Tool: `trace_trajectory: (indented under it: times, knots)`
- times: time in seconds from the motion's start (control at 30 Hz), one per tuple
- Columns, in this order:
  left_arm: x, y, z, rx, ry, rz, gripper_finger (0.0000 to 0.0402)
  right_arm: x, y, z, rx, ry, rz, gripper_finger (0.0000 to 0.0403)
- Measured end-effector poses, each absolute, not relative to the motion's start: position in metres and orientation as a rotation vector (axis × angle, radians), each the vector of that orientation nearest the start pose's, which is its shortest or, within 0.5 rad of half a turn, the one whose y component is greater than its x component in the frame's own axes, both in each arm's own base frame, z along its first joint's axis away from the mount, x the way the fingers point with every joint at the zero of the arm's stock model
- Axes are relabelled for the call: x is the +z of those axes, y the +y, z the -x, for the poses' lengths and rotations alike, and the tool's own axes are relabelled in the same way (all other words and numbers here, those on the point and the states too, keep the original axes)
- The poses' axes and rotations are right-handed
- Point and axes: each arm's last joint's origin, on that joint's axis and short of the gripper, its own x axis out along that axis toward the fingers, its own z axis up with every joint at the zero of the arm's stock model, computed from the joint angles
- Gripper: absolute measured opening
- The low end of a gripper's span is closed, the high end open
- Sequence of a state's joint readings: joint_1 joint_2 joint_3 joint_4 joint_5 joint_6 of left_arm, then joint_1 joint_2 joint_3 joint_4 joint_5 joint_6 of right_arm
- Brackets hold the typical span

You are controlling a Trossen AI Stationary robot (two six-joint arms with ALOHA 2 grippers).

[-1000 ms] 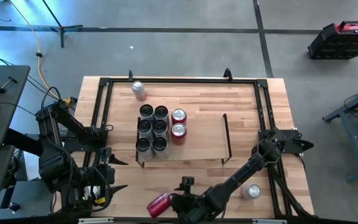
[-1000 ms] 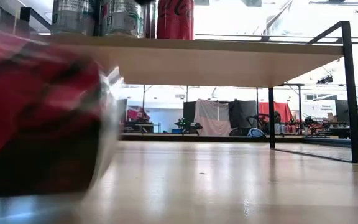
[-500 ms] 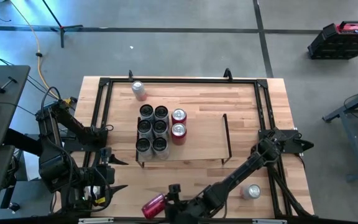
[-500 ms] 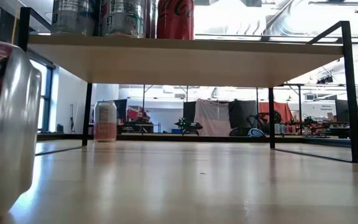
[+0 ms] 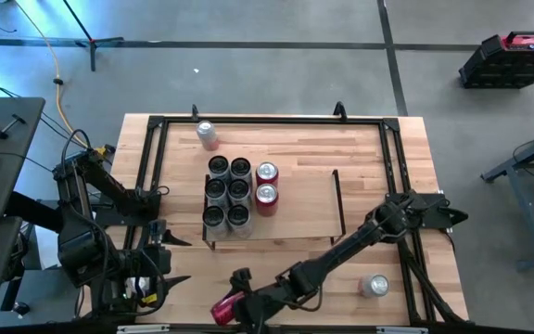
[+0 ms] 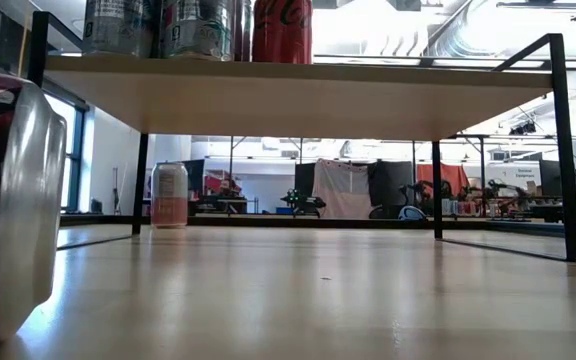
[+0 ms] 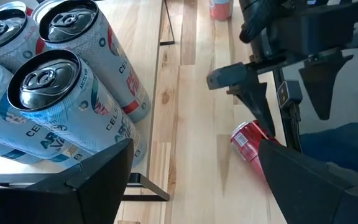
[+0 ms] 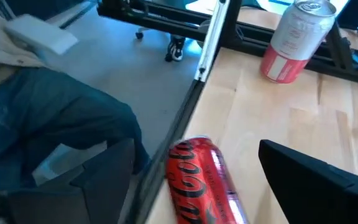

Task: Place canned beverage on shelf
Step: Put the red soda can aligned with the other red soda cans on the shelf

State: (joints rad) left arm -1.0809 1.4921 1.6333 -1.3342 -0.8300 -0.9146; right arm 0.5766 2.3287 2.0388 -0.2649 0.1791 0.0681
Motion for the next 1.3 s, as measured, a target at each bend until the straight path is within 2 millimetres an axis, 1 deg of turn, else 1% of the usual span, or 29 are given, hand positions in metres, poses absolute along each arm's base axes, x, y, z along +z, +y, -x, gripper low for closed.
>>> trace_trajectory:
  times: [0.1,0.27,0.53,0.63,0.8,0.93,1.3]
  knots:
    - [0.379,-0.224,-0.144,0.104,0.686,-0.1,0.0335,0.225,0.285,-0.453,0.38,0.551,0.19,0.0332]
    - [0.38,-0.224,-0.144,0.105,0.684,-0.099,0.0335,0.2,0.285,-0.455,0.373,0.644,0.223,0.0332]
    - [0.38,-0.224,-0.144,0.104,0.683,-0.098,0.0335,0.193,0.282,-0.454,0.365,0.693,0.241,0.0332]
    - [0.38,-0.224,-0.144,0.104,0.683,-0.098,0.0335,0.19,0.279,-0.457,0.374,0.702,0.213,0.0332]
    - [0.38,-0.224,-0.144,0.104,0.683,-0.098,0.0335,0.17,0.277,-0.462,0.361,0.74,0.221,0.0332]
    - [0.38,-0.224,-0.144,0.104,0.683,-0.099,0.0335,0.158,0.278,-0.463,0.355,0.759,0.237,0.0332]
    - [0.38,-0.224,-0.144,0.104,0.683,-0.1,0.0335,0.152,0.273,-0.462,0.351,0.815,0.246,0.0332]
